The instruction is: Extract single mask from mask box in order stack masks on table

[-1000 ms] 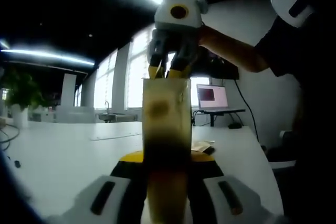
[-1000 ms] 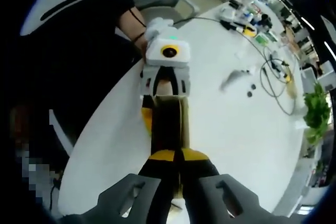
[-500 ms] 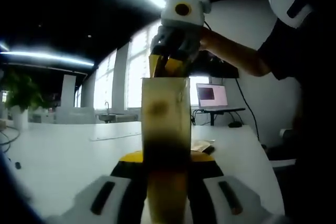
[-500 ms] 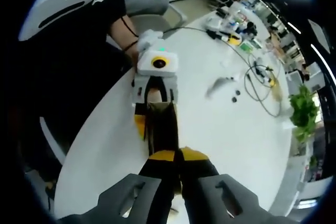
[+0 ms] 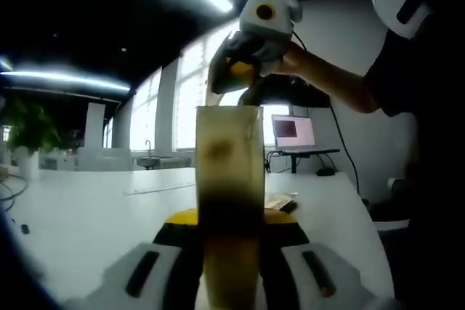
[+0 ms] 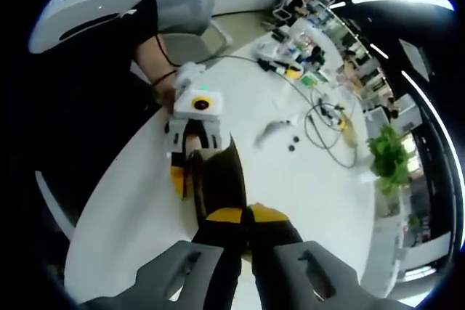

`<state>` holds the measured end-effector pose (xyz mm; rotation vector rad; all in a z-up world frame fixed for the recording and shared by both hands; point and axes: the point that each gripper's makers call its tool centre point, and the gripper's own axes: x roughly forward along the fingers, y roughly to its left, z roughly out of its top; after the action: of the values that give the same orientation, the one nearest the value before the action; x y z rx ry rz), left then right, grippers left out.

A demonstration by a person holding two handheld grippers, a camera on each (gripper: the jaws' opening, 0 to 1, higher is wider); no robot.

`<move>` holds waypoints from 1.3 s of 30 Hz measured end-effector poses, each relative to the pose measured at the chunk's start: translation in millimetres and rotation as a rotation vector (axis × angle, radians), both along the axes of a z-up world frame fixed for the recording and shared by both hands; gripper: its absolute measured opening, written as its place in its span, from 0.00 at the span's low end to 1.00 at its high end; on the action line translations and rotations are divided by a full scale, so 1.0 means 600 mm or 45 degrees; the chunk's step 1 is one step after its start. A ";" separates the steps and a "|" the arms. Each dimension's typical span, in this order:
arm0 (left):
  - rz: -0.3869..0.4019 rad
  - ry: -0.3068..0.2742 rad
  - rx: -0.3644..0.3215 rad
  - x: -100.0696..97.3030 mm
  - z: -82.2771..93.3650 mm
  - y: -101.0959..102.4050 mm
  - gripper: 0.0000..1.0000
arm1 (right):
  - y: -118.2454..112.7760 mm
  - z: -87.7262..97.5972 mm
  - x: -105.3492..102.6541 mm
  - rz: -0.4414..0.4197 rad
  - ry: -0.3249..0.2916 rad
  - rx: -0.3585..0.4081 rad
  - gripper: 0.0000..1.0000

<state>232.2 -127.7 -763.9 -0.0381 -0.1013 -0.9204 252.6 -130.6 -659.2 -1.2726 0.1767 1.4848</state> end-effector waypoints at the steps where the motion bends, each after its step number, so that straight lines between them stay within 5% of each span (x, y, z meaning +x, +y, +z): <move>1: -0.001 0.000 0.001 0.000 0.000 0.000 0.31 | -0.001 0.002 0.000 -0.004 -0.008 0.014 0.00; 14: -0.001 0.001 0.013 0.000 -0.001 -0.004 0.31 | -0.006 0.054 0.005 -0.089 -0.098 0.252 0.00; 25: 0.000 0.002 0.018 0.000 -0.002 -0.005 0.31 | -0.015 0.086 0.011 -0.117 -0.173 0.360 0.00; 39: 0.004 0.005 0.021 0.001 -0.003 -0.004 0.31 | -0.048 0.178 0.021 -0.204 -0.328 0.601 0.00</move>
<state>232.6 -129.9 -765.7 -0.0243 -0.0903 -0.9177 265.5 -159.6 -552.4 -1.0230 -0.2272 1.1263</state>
